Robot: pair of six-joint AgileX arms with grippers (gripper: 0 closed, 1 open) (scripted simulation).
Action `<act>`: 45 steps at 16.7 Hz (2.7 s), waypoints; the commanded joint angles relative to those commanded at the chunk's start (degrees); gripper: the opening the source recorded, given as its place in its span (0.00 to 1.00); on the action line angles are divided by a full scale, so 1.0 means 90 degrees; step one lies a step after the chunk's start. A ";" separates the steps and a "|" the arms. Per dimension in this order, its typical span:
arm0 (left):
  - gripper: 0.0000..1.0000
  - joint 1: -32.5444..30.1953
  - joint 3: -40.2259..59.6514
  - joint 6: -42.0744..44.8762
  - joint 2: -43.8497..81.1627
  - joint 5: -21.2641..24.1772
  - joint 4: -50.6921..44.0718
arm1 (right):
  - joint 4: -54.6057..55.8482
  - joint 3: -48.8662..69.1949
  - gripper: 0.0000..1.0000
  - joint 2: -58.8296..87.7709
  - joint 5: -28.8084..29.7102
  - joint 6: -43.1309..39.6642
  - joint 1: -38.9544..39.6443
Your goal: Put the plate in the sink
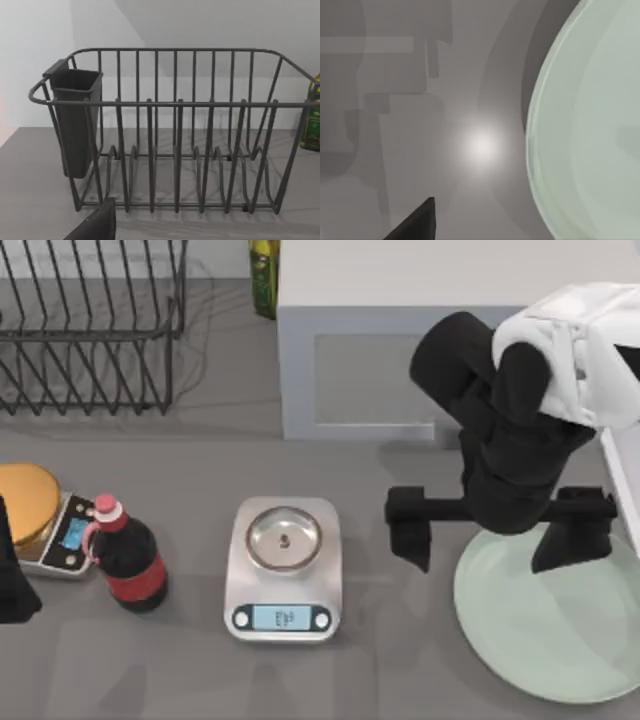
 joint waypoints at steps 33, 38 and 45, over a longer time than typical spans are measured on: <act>1.00 0.0000 0.0000 0.0000 0.0000 0.0000 0.0000 | 0.2381 -0.1299 0.02 0.1143 0.0006 0.0058 0.0041; 1.00 0.0000 0.0000 0.0000 0.0000 0.0000 0.0000 | 0.2381 -0.1299 0.00 0.1143 0.0006 0.0058 0.0041; 1.00 0.0000 0.0000 0.0000 0.0000 0.0000 0.0000 | 0.2071 -0.1082 0.00 0.0492 0.0151 0.0003 -0.0051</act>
